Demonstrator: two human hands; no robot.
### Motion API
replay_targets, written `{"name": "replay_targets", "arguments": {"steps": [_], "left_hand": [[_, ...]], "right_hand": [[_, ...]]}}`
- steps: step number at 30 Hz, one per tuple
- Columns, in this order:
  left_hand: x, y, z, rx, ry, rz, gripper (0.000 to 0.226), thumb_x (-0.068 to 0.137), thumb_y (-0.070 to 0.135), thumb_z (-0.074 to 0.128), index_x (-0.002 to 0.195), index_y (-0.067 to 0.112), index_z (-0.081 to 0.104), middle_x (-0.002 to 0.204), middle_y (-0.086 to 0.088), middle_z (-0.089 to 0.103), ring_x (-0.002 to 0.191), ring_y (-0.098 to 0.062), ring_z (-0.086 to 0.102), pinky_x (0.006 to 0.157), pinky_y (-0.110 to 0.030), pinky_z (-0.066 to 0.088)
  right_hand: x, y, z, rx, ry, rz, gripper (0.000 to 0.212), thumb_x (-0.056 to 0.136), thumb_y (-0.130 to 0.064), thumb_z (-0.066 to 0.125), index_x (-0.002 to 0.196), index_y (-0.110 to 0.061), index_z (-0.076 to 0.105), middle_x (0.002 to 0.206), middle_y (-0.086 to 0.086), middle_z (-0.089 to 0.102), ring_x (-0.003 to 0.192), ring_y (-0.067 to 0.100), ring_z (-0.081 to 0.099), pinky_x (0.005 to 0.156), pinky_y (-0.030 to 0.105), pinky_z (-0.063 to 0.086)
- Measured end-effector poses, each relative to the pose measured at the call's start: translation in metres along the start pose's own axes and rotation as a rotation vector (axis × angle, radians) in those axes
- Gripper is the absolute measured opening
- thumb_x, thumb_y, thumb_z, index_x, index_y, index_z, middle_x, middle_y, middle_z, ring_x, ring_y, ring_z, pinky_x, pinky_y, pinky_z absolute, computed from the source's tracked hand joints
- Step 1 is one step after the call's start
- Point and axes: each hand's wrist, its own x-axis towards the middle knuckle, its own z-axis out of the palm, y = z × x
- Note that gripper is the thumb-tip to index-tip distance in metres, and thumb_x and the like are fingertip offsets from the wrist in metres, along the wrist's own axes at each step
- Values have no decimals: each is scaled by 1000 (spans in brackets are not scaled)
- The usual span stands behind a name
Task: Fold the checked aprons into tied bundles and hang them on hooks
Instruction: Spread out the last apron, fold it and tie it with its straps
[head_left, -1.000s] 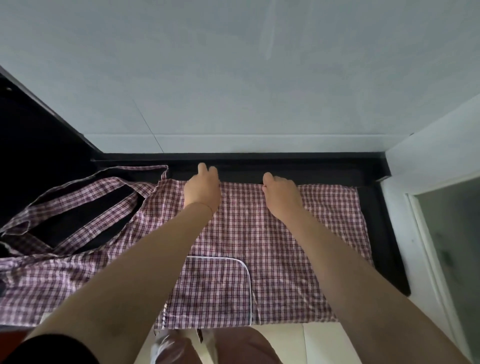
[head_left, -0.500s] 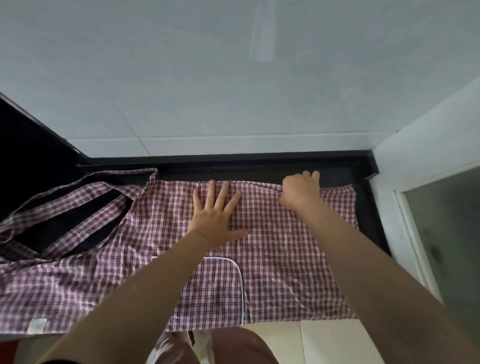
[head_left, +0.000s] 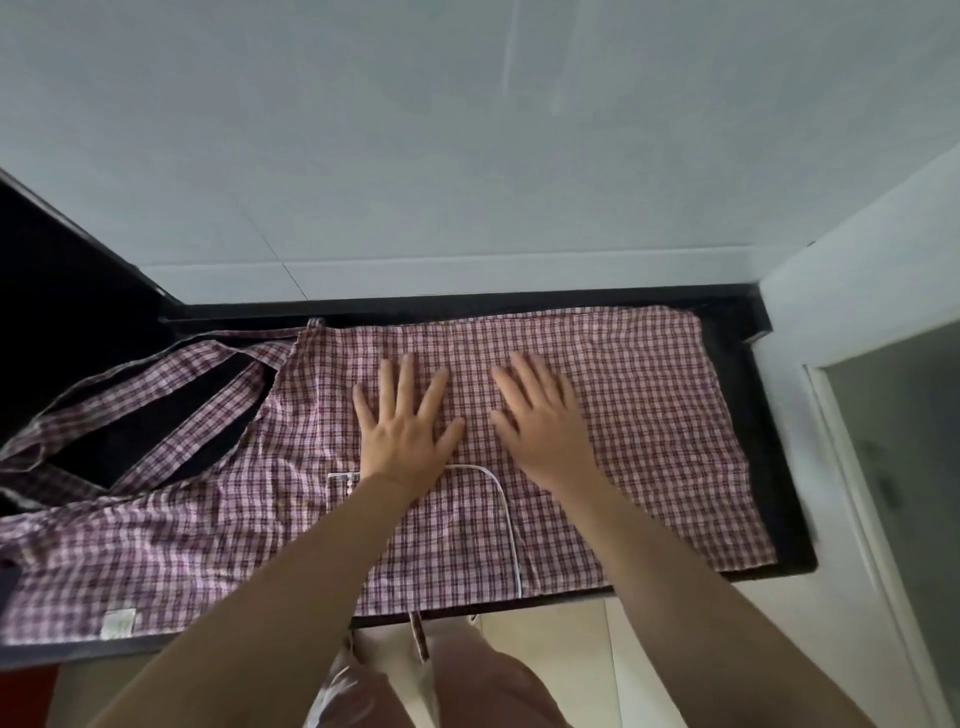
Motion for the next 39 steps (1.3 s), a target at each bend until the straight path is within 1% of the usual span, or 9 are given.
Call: {"name": "replay_targets", "arguments": {"steps": [3, 8, 12, 14, 21, 26, 31, 35, 39], "left_hand": [[8, -13, -6, 16, -19, -82, 65, 97, 67, 8, 155, 42, -8, 165, -3, -15, 150, -33, -19, 117, -57, -13], [38, -3, -43, 78, 189, -110, 34, 96, 26, 40, 128, 17, 49, 129, -6, 51, 121, -28, 45, 109, -49, 35], [65, 1, -62, -33, 80, 83, 53, 93, 26, 60, 142, 19, 41, 137, -1, 47, 130, -23, 42, 113, -42, 34], [70, 2, -65, -19, -6, 63, 67, 89, 33, 67, 146, 20, 35, 140, -3, 46, 131, -25, 43, 112, -44, 34], [76, 11, -80, 277, -157, 81, 59, 83, 43, 74, 134, 23, 51, 123, -2, 54, 119, -24, 44, 100, -38, 38], [64, 20, -81, 130, -116, 149, 40, 85, 9, 63, 123, 21, 57, 116, -3, 51, 110, -22, 46, 90, -33, 42], [50, 39, -89, -90, -62, 156, 28, 91, 11, 58, 116, 18, 45, 87, 1, 61, 90, -22, 48, 76, -30, 36], [57, 29, -102, 124, -75, 123, 37, 88, 13, 61, 124, 17, 55, 106, -2, 61, 99, -21, 56, 91, -34, 41], [54, 9, -124, 280, -143, 38, 27, 91, 19, 63, 118, 13, 66, 123, -7, 47, 112, -24, 49, 76, -33, 46]], "right_hand": [[-5, 37, 0, -62, 8, 250, 61, 104, -49, 10, 160, -25, -3, 167, 2, -10, 154, 24, -8, 123, 48, -1], [32, 59, -51, -145, 151, 423, 44, 96, -23, 56, 136, -7, 47, 138, 13, 51, 130, 30, 46, 110, 46, 38], [70, 46, -77, -17, 94, 110, 26, 89, -11, 66, 111, -9, 51, 97, 5, 55, 93, 23, 56, 80, 36, 49], [76, 38, -78, 20, -5, 102, 39, 88, -19, 72, 115, -10, 45, 95, 3, 51, 87, 20, 53, 75, 35, 48], [73, 34, -77, -220, -184, 15, 58, 92, -23, 65, 146, -29, 42, 138, 10, 45, 129, 29, 38, 106, 46, 33], [70, 15, -73, -172, -216, -41, 40, 89, -10, 63, 126, -21, 54, 126, 5, 48, 122, 26, 42, 105, 46, 33], [67, -4, -68, 9, -155, -73, 35, 87, -9, 64, 114, -19, 44, 90, -1, 62, 91, 25, 59, 107, 47, 33], [63, 9, -81, -224, -88, -44, 26, 92, -14, 61, 117, -18, 58, 105, 1, 60, 108, 24, 52, 103, 45, 33], [51, 39, -105, -415, -74, 19, 18, 92, -13, 62, 108, -17, 68, 111, 3, 57, 112, 24, 48, 97, 40, 37]]}}
